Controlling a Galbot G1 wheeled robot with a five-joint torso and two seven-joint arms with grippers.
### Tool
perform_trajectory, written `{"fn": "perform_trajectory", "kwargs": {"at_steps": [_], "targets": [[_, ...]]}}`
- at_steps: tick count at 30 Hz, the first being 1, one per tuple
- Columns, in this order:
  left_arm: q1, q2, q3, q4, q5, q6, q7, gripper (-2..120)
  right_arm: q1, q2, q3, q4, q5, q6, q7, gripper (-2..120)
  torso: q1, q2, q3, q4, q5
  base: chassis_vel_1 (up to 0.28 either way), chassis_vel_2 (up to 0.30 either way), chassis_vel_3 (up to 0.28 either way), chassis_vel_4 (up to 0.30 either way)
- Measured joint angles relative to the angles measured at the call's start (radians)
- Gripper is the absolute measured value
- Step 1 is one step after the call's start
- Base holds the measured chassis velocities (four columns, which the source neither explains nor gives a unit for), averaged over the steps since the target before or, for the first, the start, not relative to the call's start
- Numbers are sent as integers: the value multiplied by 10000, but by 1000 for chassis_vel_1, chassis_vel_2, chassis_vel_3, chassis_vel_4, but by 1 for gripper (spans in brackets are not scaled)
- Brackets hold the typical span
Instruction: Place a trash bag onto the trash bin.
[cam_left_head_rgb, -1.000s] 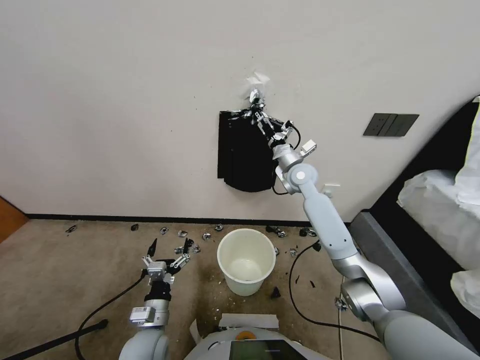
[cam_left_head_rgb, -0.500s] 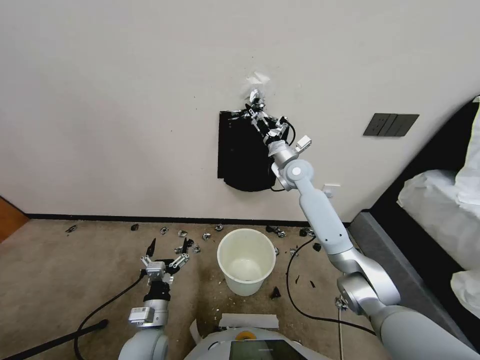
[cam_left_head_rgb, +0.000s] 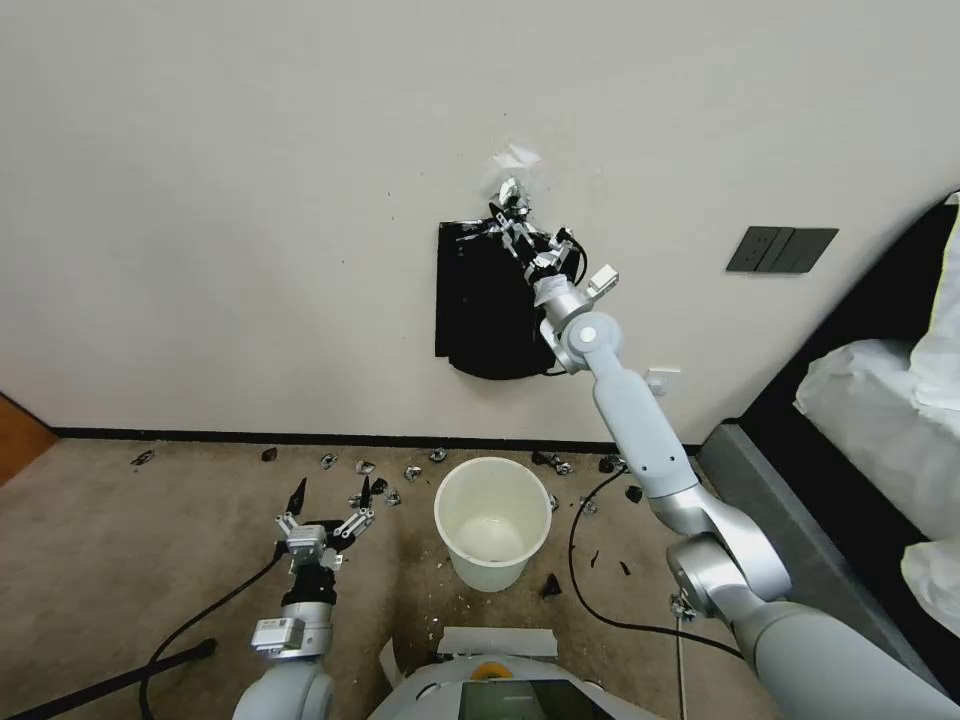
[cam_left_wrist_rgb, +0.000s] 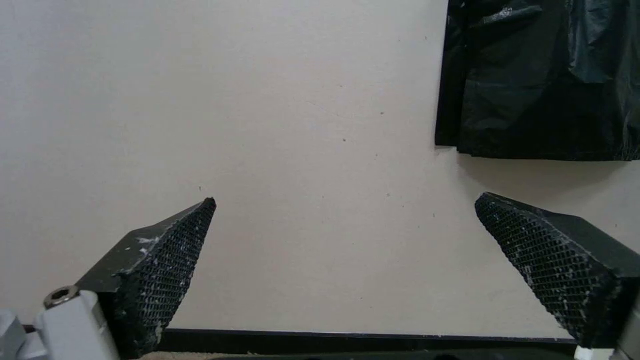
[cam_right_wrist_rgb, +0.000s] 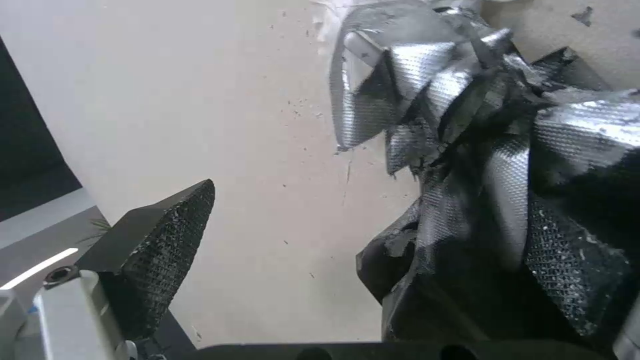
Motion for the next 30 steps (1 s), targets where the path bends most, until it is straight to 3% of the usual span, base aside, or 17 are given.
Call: {"fn": "perform_trajectory", "kwargs": {"at_steps": [9, 30], "targets": [[-27, 24, -74, 44, -14, -15, 1, 100, 46, 149, 229, -415, -20, -18, -200, 96, 0, 0, 0, 0, 0, 0, 0, 0, 0], [-97, -25, 7, 194, -25, -15, -3, 100, -144, 246, 409, -427, -219, 19, -482, 17, 1, 0, 0, -1, 0, 0, 0, 0, 0]]}}
